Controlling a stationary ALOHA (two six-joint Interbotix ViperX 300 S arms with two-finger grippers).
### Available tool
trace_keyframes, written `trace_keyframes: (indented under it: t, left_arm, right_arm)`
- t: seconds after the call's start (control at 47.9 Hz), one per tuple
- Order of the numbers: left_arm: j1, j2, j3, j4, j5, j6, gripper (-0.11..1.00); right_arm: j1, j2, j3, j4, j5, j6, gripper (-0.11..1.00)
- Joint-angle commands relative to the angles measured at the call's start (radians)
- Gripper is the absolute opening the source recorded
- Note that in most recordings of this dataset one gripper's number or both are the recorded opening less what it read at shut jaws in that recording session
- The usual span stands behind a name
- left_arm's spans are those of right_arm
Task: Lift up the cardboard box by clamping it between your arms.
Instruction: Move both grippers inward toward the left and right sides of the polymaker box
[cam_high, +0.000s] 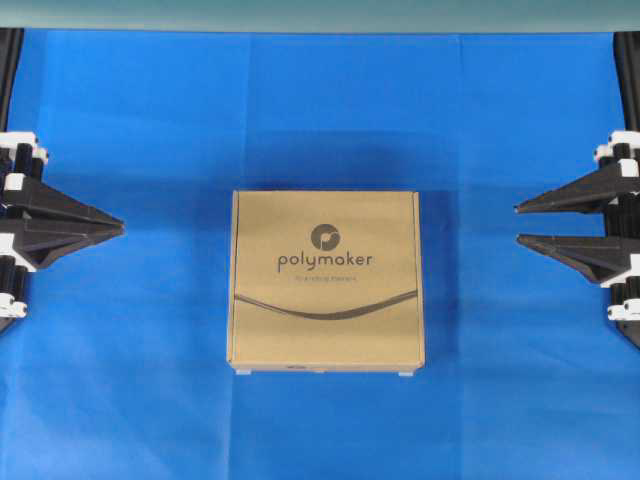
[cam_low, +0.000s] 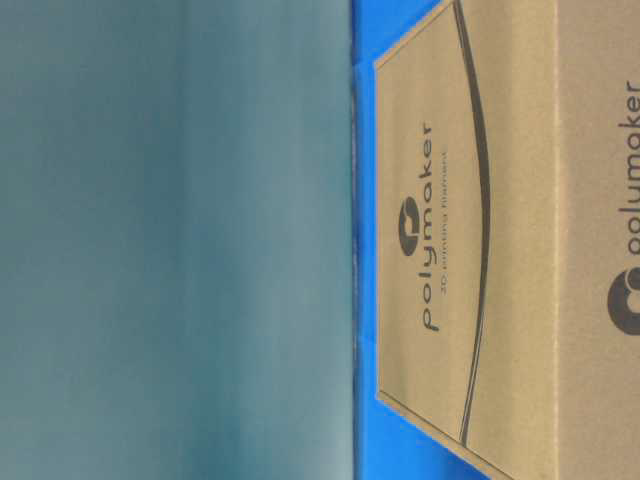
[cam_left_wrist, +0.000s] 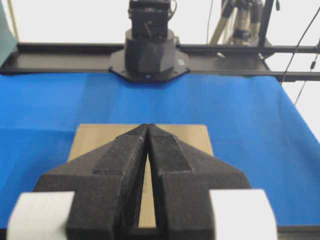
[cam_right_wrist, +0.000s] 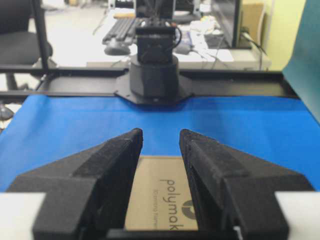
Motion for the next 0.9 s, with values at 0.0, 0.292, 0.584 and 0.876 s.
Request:
trace_keyframes:
  t: [0.0,0.292,0.584,0.876]
  left_arm:
    - [0.009,0.032,-0.029,0.017,0.023,-0.023,0.05]
    - [0.012,0.077,-0.098,0.017,0.284,-0.074,0.01]
    - [-0.015,0.144,-0.147,0.018,0.548,-0.075,0.01]
    - [-0.015,0.261,-0.184,0.018,0.626,-0.066,0.01]
  right_arm:
    - [-0.005,0.011,-0.023,0.003,-0.005,0.014,0.14]
    - [-0.025,0.012,-0.061,0.078,0.393,0.074,0.00]
    - [-0.037,0.069,-0.086,0.077,0.736,0.086,0.00]
    - [-0.061,0.195,-0.094,0.061,0.799,0.084,0.00]
